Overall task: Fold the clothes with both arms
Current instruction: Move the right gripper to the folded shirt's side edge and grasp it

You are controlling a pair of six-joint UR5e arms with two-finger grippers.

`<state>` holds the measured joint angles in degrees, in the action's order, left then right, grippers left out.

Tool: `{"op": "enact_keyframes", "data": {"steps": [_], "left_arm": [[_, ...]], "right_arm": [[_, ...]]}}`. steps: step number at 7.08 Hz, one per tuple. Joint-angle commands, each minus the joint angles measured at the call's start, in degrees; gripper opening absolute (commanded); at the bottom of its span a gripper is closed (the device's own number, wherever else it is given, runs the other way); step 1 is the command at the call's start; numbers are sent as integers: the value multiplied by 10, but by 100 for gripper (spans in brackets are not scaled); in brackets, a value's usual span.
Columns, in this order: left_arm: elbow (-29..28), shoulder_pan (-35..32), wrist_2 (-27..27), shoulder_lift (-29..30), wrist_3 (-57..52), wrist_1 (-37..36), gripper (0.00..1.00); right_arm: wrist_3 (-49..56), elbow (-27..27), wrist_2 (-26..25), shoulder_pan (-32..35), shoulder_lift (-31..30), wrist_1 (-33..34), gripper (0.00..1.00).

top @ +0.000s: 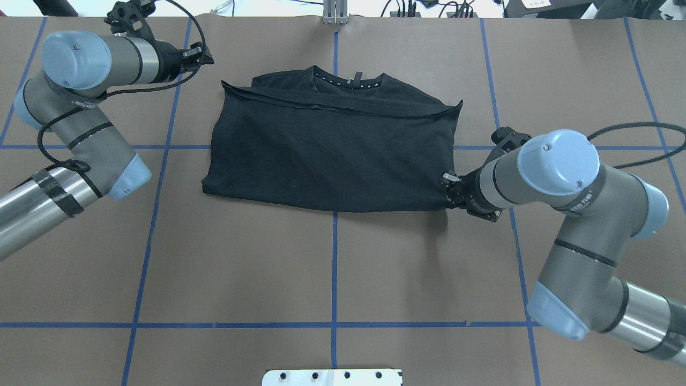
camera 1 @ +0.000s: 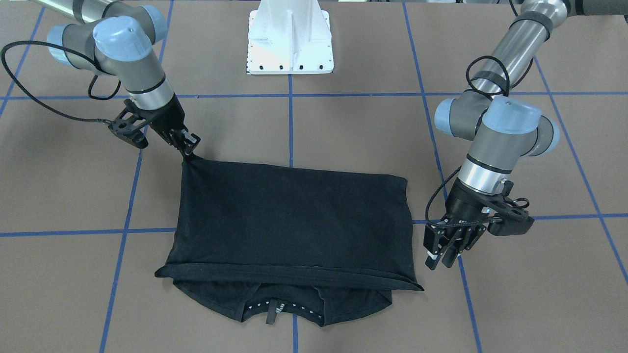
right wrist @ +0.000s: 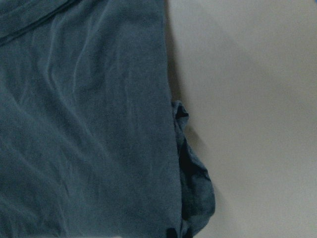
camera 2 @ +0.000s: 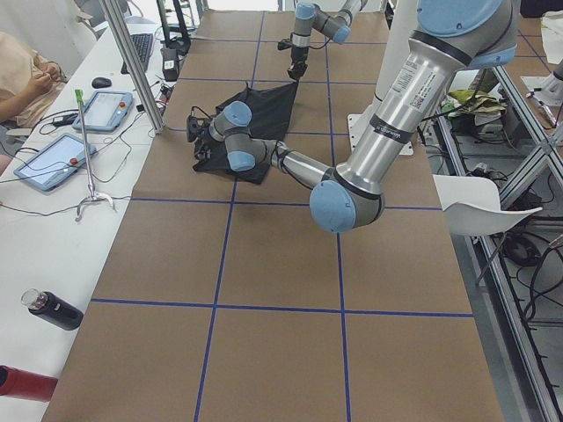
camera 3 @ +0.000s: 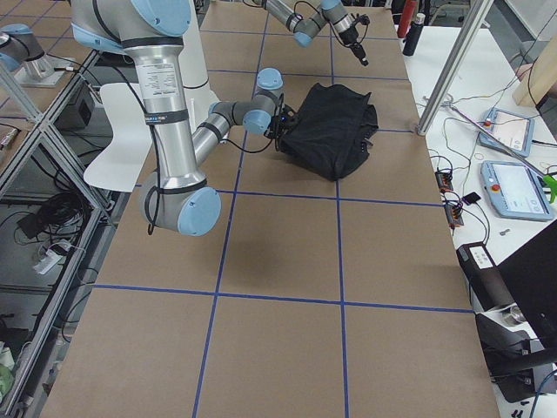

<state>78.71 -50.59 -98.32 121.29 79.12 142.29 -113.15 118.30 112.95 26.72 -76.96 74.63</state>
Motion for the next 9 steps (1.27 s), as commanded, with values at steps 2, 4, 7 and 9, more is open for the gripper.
{"op": "enact_keyframes", "data": {"steps": [2, 4, 7, 9], "left_arm": [[45, 0, -60, -3, 64, -1, 51], [78, 0, -82, -19, 80, -23, 51], [168, 32, -76, -71, 118, -95, 52], [171, 72, -30, -86, 123, -155, 53]], "right_arm": [[-51, 40, 156, -88, -10, 0, 42], [-48, 24, 124, -142, -36, -19, 100], [-46, 23, 126, -41, -9, -48, 100], [-44, 14, 123, 49, 24, -48, 100]]}}
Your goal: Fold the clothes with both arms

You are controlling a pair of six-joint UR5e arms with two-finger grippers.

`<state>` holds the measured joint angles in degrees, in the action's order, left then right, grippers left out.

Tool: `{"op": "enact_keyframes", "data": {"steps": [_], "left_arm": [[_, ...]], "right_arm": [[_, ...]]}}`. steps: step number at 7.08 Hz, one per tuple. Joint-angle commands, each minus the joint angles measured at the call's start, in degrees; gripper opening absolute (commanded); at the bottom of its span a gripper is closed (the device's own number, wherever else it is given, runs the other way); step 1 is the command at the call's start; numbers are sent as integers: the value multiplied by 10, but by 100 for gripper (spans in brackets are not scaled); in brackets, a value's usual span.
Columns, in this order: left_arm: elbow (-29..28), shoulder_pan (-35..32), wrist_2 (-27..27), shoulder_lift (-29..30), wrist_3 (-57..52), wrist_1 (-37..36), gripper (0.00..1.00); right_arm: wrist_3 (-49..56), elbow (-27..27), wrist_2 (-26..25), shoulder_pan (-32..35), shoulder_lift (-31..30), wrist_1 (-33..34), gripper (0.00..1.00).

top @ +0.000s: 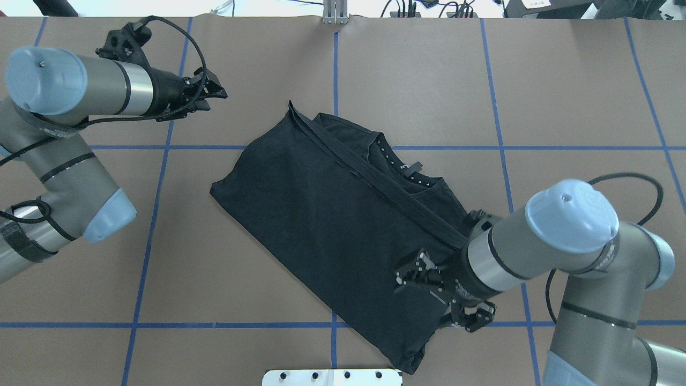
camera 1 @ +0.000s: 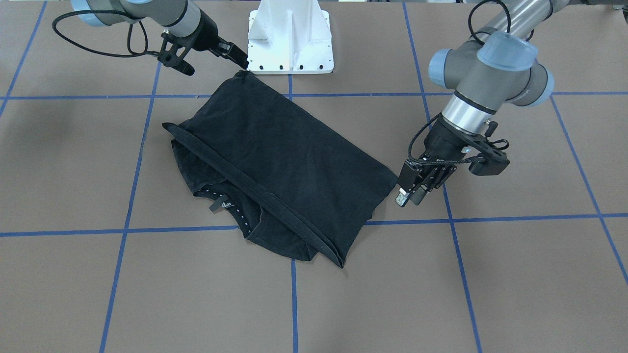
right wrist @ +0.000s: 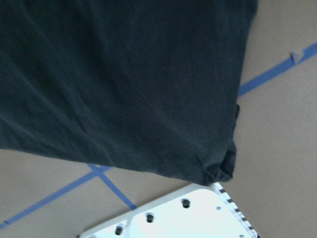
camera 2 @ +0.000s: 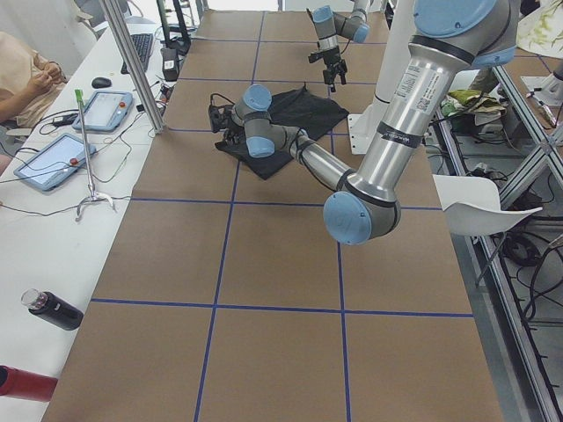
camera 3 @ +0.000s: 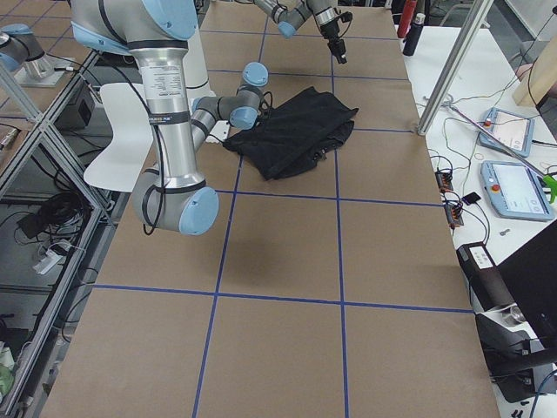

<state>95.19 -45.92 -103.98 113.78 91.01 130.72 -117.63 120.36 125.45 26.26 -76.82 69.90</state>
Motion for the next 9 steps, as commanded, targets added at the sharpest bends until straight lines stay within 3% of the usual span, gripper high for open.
{"op": "enact_keyframes", "data": {"steps": [1, 2, 4, 9], "left_arm": [[10, 36, 32, -12, 4, -95, 53], [9, 58, 58, -10, 7, -159, 53], [-7, 106, 65, -12, 27, -166, 53], [0, 111, 66, -13, 44, -201, 52]], "right_arm": [[1, -36, -6, 68, 44, 0, 100], [2, -63, -15, 75, 58, 0, 100], [13, -79, -43, 77, 59, 0, 100], [7, -94, -58, 83, 62, 0, 100]]}}
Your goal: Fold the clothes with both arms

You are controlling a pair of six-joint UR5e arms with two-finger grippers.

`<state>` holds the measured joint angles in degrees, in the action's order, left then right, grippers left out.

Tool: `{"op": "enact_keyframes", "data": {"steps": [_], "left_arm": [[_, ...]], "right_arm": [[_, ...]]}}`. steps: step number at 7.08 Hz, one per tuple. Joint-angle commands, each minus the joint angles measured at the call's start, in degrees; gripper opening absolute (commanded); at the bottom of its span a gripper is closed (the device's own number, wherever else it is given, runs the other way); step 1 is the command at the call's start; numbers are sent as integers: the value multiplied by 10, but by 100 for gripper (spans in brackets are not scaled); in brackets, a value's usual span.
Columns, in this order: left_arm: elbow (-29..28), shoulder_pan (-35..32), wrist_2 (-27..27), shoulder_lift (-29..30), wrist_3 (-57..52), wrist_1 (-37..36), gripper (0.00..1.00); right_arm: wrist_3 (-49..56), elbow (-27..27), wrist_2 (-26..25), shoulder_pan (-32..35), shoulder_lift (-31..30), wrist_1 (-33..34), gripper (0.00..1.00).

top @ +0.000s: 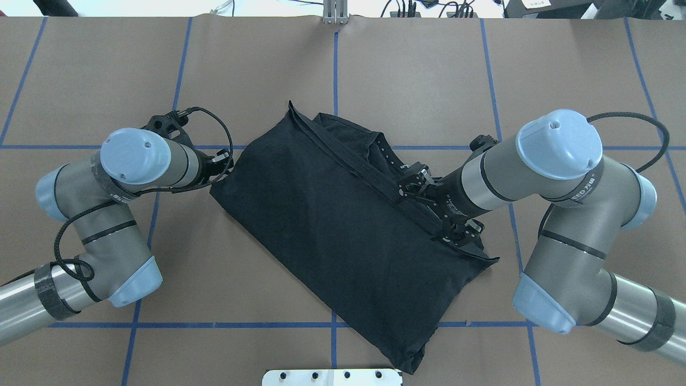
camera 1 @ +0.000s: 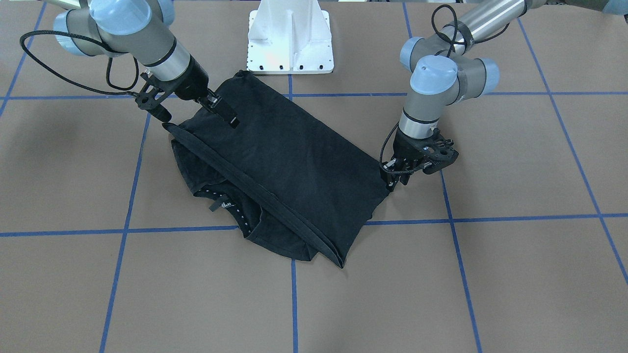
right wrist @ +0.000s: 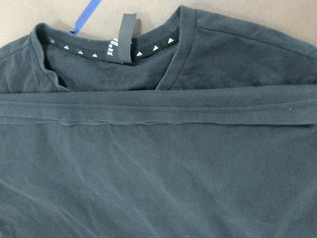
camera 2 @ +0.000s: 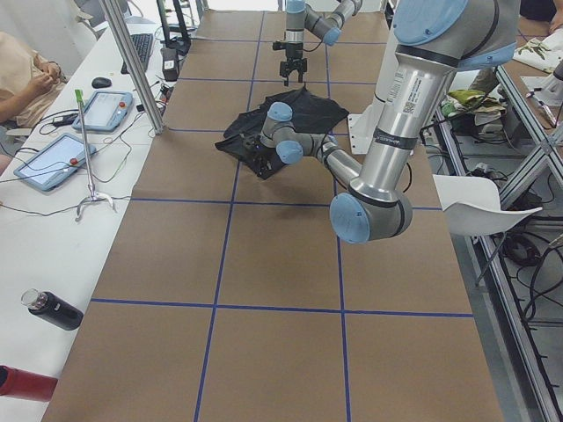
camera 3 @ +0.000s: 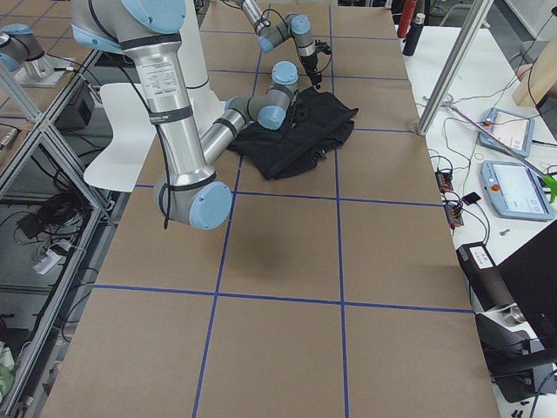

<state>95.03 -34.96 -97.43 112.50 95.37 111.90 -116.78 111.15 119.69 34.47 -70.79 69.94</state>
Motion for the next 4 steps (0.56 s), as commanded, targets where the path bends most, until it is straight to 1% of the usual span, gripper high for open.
{"op": "enact_keyframes", "data": {"steps": [1, 4], "left_arm": [[2, 4, 0, 0, 2, -14, 52], [-2, 18, 0, -11, 3, -15, 52]], "right_arm": [[-1, -2, -1, 2, 2, -1, 100], [-3, -2, 0, 8, 4, 0, 100]]}}
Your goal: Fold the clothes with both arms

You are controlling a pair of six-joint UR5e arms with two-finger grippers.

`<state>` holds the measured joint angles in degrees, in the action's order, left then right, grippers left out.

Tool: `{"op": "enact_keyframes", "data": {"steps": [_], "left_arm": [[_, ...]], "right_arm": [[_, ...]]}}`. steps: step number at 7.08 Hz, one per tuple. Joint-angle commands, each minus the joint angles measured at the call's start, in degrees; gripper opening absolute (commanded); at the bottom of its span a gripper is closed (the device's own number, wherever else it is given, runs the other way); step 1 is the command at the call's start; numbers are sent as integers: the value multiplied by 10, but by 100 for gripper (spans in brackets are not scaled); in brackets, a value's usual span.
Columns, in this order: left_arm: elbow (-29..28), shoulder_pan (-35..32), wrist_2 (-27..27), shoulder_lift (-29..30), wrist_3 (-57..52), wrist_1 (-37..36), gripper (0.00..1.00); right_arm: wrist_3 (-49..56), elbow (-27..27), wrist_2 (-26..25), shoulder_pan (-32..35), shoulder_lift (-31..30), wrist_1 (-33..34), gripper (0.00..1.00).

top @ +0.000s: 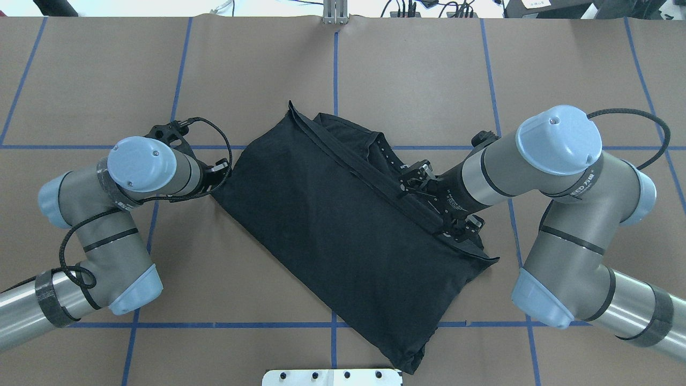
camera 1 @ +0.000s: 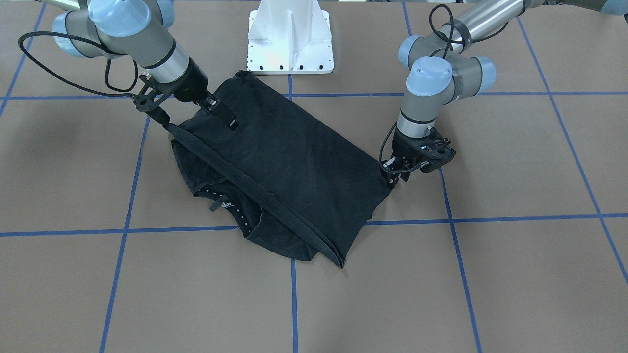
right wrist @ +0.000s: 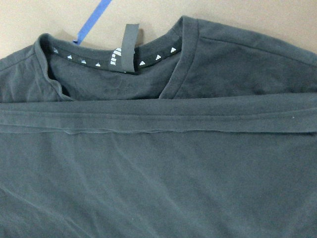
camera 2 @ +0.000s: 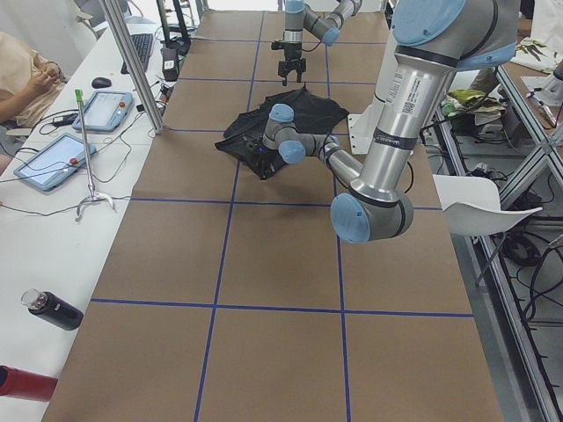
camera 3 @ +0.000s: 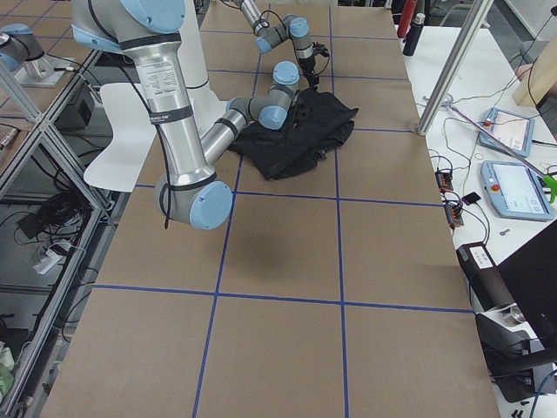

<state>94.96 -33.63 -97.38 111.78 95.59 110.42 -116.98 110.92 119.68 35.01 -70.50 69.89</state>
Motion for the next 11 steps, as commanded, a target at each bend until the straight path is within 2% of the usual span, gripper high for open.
{"op": "enact_keyframes", "data": {"steps": [1, 2, 3, 4, 9, 11], "left_arm": [[0, 6, 0, -8, 7, 0, 52], [-1, 10, 0, -8, 18, 0, 45], [2, 10, 0, -8, 33, 0, 9], [4, 10, -2, -7, 41, 1, 0], [50, 8, -4, -5, 14, -9, 0], [33, -54, -3, 22, -65, -1, 0]], "right_arm": [[-1, 0, -1, 2, 2, 0, 100], [-1, 0, 0, 3, 1, 1, 100], [-1, 0, 0, 3, 1, 1, 100], [-2, 0, 0, 3, 1, 1, 100], [-2, 0, 0, 4, 1, 0, 100], [-1, 2, 1, 14, 1, -1, 100]]}}
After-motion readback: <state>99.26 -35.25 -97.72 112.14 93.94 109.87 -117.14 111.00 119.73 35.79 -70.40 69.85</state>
